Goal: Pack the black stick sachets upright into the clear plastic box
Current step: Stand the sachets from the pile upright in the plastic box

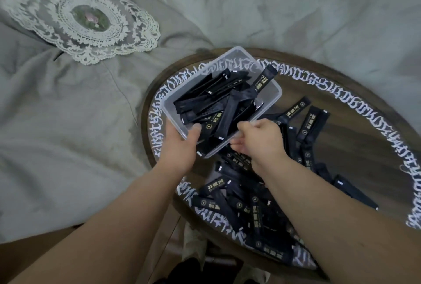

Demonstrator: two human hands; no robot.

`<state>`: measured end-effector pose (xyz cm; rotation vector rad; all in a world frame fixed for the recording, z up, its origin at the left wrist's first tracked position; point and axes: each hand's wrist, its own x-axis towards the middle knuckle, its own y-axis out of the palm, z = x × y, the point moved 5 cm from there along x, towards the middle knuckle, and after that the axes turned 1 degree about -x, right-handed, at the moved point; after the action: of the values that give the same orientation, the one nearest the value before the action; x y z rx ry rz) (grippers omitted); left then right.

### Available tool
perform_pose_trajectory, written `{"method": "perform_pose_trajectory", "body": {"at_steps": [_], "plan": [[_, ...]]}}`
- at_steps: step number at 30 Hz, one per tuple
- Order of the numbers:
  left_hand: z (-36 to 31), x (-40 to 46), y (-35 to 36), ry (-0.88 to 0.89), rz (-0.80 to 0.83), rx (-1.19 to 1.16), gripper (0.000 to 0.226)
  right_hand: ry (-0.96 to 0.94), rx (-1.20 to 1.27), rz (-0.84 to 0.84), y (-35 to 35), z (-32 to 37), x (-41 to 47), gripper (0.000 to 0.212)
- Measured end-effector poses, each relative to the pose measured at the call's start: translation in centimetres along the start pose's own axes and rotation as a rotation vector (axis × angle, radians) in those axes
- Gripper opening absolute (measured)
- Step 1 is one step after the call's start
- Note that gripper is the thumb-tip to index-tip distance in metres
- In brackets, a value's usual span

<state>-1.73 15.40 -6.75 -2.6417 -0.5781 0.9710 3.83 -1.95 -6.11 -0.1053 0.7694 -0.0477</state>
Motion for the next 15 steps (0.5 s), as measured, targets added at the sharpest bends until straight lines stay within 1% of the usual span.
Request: {"method": "perform_pose_trajectory", "body": {"at_steps": [2,3,4,6,8,9,10,13,15], "plan": [[0.3,0.1,0.9,-0.045,-0.011,-0.171,0.072,-0.007,-0.005,0.077,-1.0,0.3,-0.2,0.014],[0.7,0.5,1.3,-0.052,-0.014,-0.23,0.073,-0.022,-0.045,0.086,-1.6,0.4,0.0,0.018],[0.8,0.9,1.7,-0.056,-0.012,-0.262,0.071,-0.051,-0.095,0.055,-2.4,0.5,0.5,0.021],[0.2,1.6,2.2,-0.025,-0.049,-0.264,0.058,-0.154,-0.182,-0.108,-4.6,1.1,1.9,0.027],[-0.2,2.7,2.2,0.066,-0.099,-0.242,0.039,-0.287,-0.215,-0.276,-6.4,1.6,3.3,0.042],[-0.2,3.3,2.1,0.102,-0.121,-0.231,0.033,-0.354,-0.24,-0.316,-6.9,1.8,3.7,0.049],[-0.2,3.8,2.0,0.141,-0.139,-0.222,0.031,-0.421,-0.27,-0.334,-7.0,1.8,4.1,0.051],[0.2,4.8,1.3,0.268,-0.173,-0.16,0.034,-0.608,-0.394,-0.367,-6.4,1.6,4.8,0.039],[0.6,5.2,1.0,0.337,-0.169,-0.135,0.031,-0.689,-0.444,-0.404,-5.8,1.3,5.2,0.028]]}}
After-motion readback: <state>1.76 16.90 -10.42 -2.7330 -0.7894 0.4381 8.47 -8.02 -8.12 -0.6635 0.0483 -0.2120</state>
